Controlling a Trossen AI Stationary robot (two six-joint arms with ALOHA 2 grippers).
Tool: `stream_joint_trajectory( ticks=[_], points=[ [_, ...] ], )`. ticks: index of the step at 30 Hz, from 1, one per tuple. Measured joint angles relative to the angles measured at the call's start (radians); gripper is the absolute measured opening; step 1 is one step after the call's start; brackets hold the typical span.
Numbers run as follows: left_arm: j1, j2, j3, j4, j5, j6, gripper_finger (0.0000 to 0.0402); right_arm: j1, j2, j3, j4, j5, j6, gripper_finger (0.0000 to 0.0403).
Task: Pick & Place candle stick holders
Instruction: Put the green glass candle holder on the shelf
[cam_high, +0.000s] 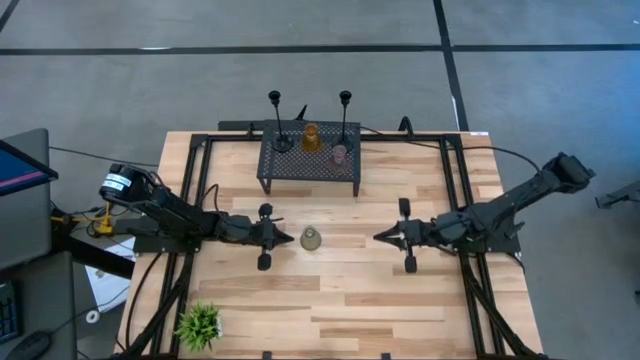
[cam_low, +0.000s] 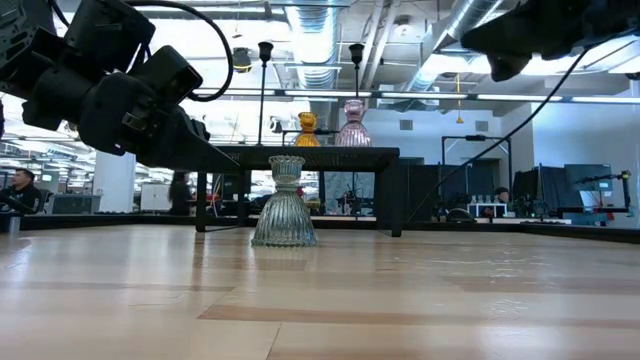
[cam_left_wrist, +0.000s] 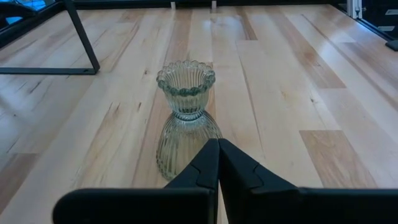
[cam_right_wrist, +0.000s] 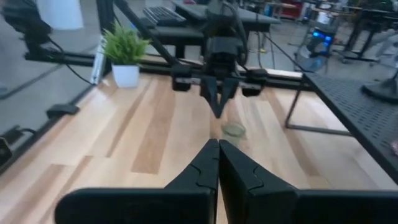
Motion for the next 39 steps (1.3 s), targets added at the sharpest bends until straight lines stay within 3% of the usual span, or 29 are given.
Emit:
stream_joint_trajectory(
  ticks=[16, 22, 31, 36, 39],
  points=[
    [0.000, 0.000, 0.000, -0.008, -0.001, 0.002, 0.0006, -0.003, -0.046, 0.000, -0.099, 0.010, 0.004, 0.0000],
    [0.000, 0.000, 0.000, -0.008, -0.003, 0.003, 0.0006, -0.037, -0.045, -0.002, -0.147, -0.066, 0.034, 0.0000],
    [0.005, 0.000, 0.000, -0.010, -0.003, 0.029, 0.0006, -0.127, -0.136, -0.227, 0.146, -0.073, 0.037, 0.0000],
    [0.004, 0.000, 0.000, -0.014, -0.003, 0.029, 0.0006, -0.182, -0.255, -0.304, 0.238, -0.205, 0.037, 0.0000],
    [0.004, 0.000, 0.000, -0.014, -0.002, 0.029, 0.0006, -0.195, -0.304, -0.311, 0.226, -0.229, 0.037, 0.0000]
  ],
)
